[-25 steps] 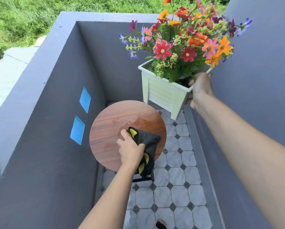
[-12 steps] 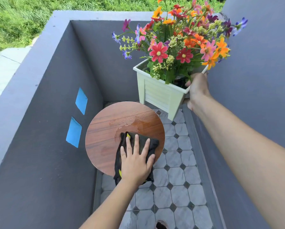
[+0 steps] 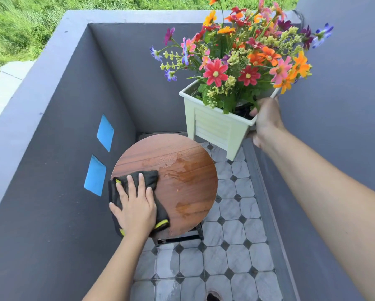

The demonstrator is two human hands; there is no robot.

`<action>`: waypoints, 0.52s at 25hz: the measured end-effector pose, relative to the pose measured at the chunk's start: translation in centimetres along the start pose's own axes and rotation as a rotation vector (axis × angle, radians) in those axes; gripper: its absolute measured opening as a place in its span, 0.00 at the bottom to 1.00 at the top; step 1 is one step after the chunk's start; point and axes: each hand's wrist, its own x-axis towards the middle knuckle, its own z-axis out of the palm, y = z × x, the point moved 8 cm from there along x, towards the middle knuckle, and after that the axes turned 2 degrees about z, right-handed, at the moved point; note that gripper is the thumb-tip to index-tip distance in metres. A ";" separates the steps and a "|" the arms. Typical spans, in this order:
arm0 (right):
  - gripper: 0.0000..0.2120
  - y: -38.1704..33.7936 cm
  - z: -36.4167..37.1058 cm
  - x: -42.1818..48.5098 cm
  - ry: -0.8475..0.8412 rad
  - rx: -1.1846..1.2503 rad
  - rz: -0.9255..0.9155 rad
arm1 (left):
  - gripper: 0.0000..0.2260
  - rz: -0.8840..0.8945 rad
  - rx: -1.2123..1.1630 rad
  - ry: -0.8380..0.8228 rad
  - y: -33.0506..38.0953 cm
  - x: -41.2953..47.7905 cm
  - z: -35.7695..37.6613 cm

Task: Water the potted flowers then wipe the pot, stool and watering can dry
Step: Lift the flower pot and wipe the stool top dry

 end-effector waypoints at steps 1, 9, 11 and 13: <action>0.25 0.0 -0.1 0.2 0.001 0.005 -0.002 | 0.23 -0.040 -0.031 0.027 0.3 1.2 -0.5; 0.25 -0.3 0.1 1.1 -0.006 0.003 -0.047 | 0.23 0.198 -0.013 -0.018 12.2 5.8 1.9; 0.23 -0.5 0.2 1.0 -0.001 0.004 -0.054 | 0.23 0.382 0.071 -0.066 15.2 3.8 3.2; 0.23 -0.7 0.3 0.8 0.007 0.010 -0.056 | 0.23 0.533 0.117 -0.118 16.4 0.8 4.5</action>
